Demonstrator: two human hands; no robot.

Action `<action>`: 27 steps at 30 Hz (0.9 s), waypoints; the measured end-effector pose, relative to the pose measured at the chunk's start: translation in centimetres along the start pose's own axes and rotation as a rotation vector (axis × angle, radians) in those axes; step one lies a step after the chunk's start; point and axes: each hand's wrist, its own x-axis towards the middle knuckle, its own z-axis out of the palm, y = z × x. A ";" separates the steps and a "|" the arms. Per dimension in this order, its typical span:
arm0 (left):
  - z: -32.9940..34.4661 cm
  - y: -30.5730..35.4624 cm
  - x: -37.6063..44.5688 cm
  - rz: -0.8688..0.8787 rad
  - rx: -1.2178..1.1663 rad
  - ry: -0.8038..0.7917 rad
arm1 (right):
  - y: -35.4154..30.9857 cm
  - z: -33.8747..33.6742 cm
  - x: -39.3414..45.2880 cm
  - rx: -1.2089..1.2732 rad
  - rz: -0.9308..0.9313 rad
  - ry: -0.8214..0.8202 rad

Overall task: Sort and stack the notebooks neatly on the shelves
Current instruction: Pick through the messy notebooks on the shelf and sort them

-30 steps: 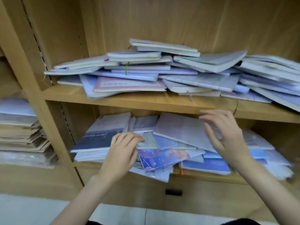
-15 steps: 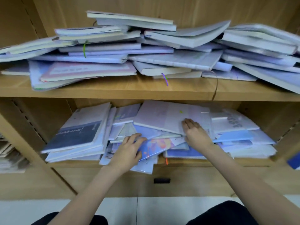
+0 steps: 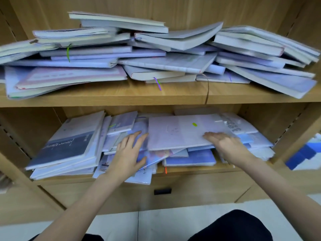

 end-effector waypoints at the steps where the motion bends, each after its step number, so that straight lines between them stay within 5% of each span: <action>1: 0.4 0.3 0.3 0.044 0.020 -0.018 | 0.8 0.2 -0.5 -0.004 0.033 0.013; 4: 1.8 1.8 1.0 0.184 0.042 -0.077 | 1.2 1.7 -2.0 -0.003 0.163 0.138; 7: 2.6 3.4 2.0 0.217 0.046 -0.106 | -0.3 2.9 -3.2 0.258 0.616 0.197; 10: 3.1 4.3 2.9 0.150 0.011 -0.140 | -2.4 2.2 -2.6 1.133 1.213 0.358; 13: 3.3 5.0 3.3 0.072 -0.142 -0.175 | -3.9 0.8 -1.1 1.949 1.412 0.351; 21: 1.8 4.6 1.0 0.084 -0.203 -0.175 | -7.8 -0.1 2.8 1.998 1.475 0.448; 27: 0.3 2.7 1.0 -0.062 -0.218 -0.092 | -2.4 -2.7 -0.9 1.872 1.401 0.422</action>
